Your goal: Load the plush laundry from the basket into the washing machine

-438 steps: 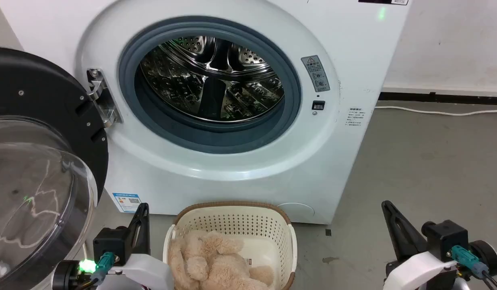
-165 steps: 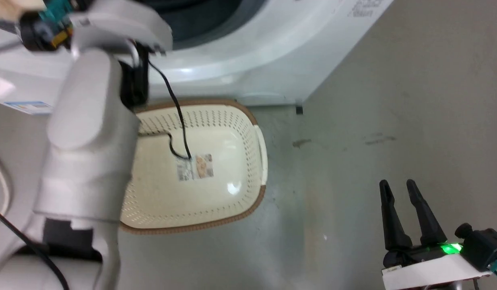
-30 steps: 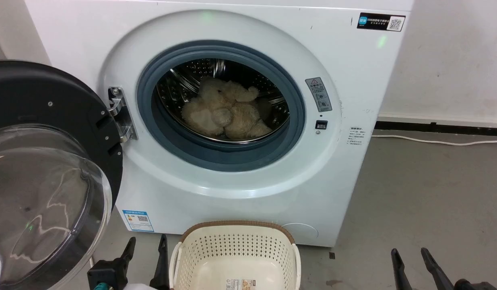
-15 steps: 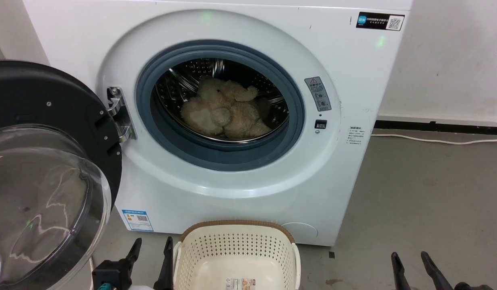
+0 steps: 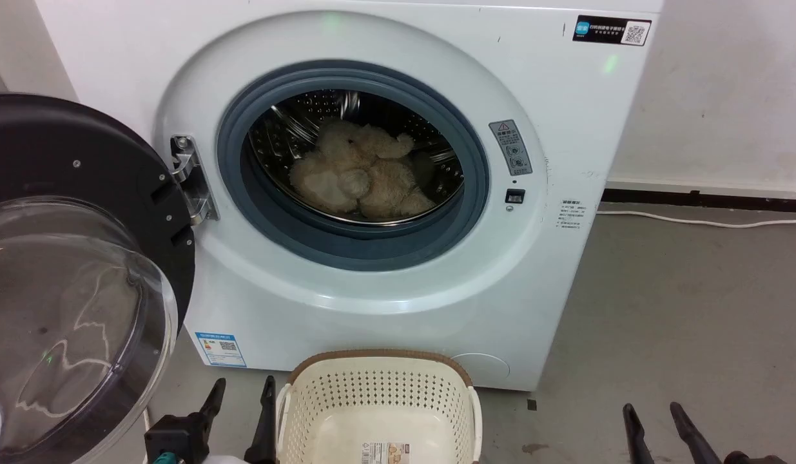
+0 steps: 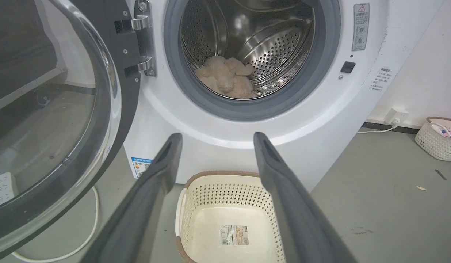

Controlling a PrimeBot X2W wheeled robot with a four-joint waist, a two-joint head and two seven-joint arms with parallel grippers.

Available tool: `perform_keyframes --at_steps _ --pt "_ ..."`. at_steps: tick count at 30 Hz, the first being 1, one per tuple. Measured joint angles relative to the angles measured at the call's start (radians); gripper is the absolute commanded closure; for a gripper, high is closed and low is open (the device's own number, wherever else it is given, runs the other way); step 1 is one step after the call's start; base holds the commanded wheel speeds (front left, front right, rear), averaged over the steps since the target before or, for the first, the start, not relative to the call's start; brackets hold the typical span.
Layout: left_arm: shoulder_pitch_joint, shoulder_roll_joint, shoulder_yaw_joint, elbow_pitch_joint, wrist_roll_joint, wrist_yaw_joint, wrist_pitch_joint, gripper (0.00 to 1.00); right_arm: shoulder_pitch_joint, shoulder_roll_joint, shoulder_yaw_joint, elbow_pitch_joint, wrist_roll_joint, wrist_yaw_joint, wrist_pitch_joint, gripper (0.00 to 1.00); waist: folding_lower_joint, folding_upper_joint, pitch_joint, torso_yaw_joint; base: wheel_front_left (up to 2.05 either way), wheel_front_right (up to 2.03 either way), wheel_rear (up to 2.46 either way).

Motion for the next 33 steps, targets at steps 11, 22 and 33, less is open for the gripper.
perform_keyframes --at_steps 11,22,33 --pt "0.001 -0.007 0.004 0.0 0.007 -0.001 0.002 1.0 -0.002 0.0 0.0 0.0 -0.003 0.0 0.005 1.0 0.0001 0.0 0.004 -0.001 0.0 0.0 0.0" --pt "-0.001 -0.018 0.022 0.0 0.036 -0.012 0.009 1.0 -0.02 0.0 0.001 0.001 -0.022 0.0 0.018 1.0 0.0001 0.0 0.012 -0.004 0.0 0.0 0.0" --pt "-0.013 -0.035 0.039 0.0 0.063 -0.022 0.011 1.0 -0.041 0.0 0.002 0.004 -0.04 0.0 0.028 1.0 0.0001 0.0 0.019 -0.006 0.0 0.0 0.0"
